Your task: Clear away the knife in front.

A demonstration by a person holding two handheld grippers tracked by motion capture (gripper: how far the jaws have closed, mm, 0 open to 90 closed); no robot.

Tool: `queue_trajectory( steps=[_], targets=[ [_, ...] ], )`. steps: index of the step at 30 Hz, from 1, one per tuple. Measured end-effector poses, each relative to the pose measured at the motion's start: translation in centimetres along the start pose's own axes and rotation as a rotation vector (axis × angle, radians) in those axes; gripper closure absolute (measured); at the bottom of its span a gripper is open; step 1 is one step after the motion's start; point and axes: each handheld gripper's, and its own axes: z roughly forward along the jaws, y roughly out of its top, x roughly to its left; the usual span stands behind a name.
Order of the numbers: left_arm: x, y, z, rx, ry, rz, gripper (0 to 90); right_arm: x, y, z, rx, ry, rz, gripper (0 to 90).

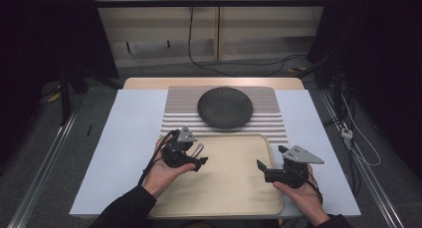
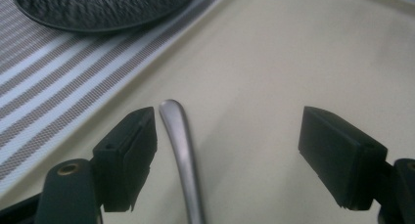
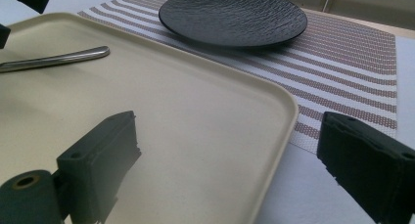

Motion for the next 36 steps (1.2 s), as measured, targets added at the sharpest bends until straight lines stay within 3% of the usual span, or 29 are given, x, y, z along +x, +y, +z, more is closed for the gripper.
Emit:
queue_trajectory(
  steps=[2, 7, 9, 13, 15, 19, 22, 24, 25, 26, 29, 36],
  targets=[
    [-0.3, -0.1, 0.4, 0.004, -0.006, 0.015, 36.9, 0.0, 0.0, 0.0, -0.001, 0.001, -0.001, 8.1],
    [-0.8, -0.2, 1.3, 0.028, -0.038, 0.021, 37.6, 0.0, 0.0, 0.0, -0.002, 0.001, -0.002, 8.1],
    [-0.9, -0.2, 1.4, 0.033, -0.035, 0.032, 48.4, 0.1, 0.0, 0.0, -0.003, 0.003, -0.005, 8.1],
    [-1.0, -0.6, 1.9, 0.047, -0.039, 0.000, 69.8, 0.0, 0.0, 0.0, -0.003, 0.003, -0.005, 8.1],
    [-1.1, -0.8, 2.2, 0.058, -0.060, 0.003, 75.6, 0.1, 0.0, 0.0, -0.003, 0.004, -0.004, 8.1],
    [-1.2, -1.0, 2.6, 0.066, -0.052, 0.016, 86.4, 0.1, 0.0, 0.0, -0.003, 0.005, -0.005, 8.1],
    [-0.9, -1.3, 3.0, 0.098, -0.036, 0.006, 90.0, 0.1, 0.0, 0.0, -0.004, 0.005, -0.006, 8.1],
    [-0.6, -1.4, 3.0, 0.090, -0.035, 0.002, 90.0, 0.1, 0.0, 0.0, -0.003, 0.005, -0.006, 8.1],
    [-0.6, -1.4, 2.9, 0.097, -0.003, -0.002, 90.0, 0.1, 0.0, 0.0, -0.004, 0.005, -0.006, 8.1],
    [-0.3, -1.5, 3.0, 0.092, -0.026, -0.007, 90.0, 0.1, 0.0, 0.0, -0.004, 0.006, -0.006, 8.1],
    [0.2, -1.6, 2.8, 0.101, -0.031, -0.038, 90.0, 0.1, 0.0, 0.0, -0.003, 0.006, -0.006, 8.1],
    [0.9, -1.8, 2.5, 0.110, -0.008, -0.055, 90.0, 0.1, 0.0, 0.0, -0.003, 0.005, -0.005, 8.1]
  ],
)
